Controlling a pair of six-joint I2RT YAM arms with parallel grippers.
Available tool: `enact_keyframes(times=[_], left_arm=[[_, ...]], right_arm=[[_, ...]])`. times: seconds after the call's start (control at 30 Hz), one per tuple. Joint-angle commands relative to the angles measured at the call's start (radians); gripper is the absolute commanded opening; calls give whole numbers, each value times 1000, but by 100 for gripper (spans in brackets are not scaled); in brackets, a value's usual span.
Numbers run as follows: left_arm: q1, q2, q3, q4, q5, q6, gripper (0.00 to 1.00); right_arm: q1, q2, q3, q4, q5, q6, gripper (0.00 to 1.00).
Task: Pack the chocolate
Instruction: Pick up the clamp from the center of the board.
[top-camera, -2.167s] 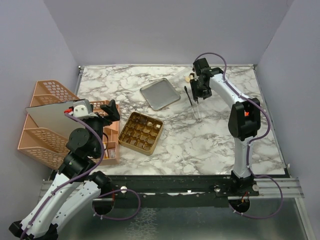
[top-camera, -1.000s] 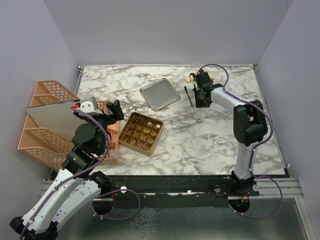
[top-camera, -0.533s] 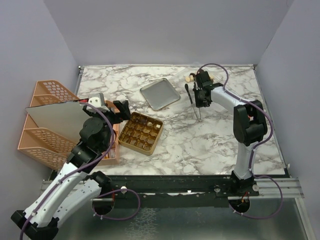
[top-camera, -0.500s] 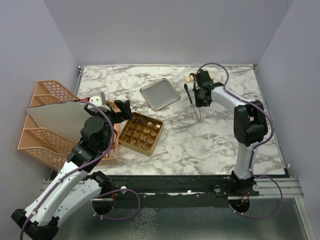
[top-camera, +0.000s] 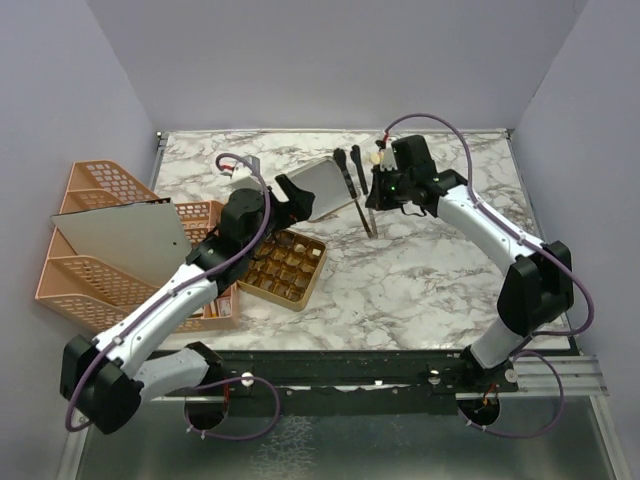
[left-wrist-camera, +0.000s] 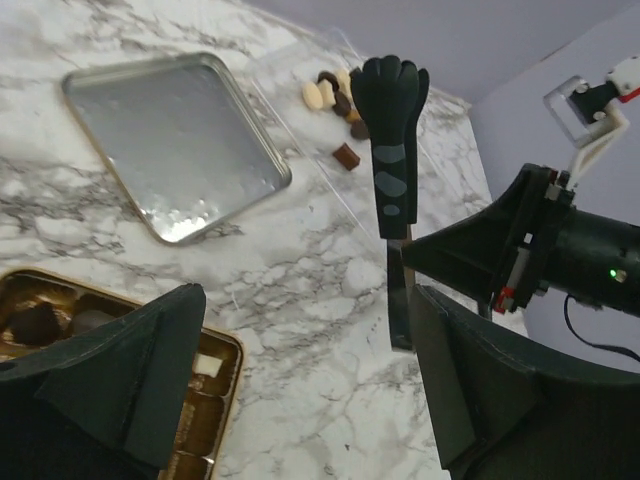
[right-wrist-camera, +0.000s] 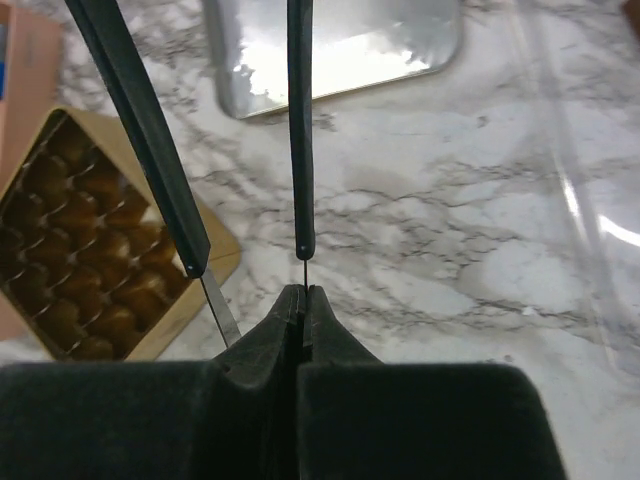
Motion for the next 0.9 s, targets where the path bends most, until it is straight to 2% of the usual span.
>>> enact_keyframes(times=[0.0, 0.3, 0.5, 0.63, 0.73, 0.87], left_arm=[[-3, 131, 79, 97, 131, -144, 89], [-3, 284, 199, 137, 161, -144, 92], [-3, 343, 238, 116, 178, -166, 84], [-2, 374, 243, 113, 166, -178, 82], [-3, 392, 247, 118, 170, -178, 75], [-2, 407, 246, 138, 179, -175, 62]], right_arm=[[59, -66, -62, 70, -135, 77, 1], [114, -125, -103, 113, -166, 110, 0], [121, -164, -122, 126, -159, 120, 1], [125, -171, -127, 140, -167, 127, 1], [129, -164, -116, 131, -167, 123, 1], [130, -169, -123, 133, -166, 121, 1]])
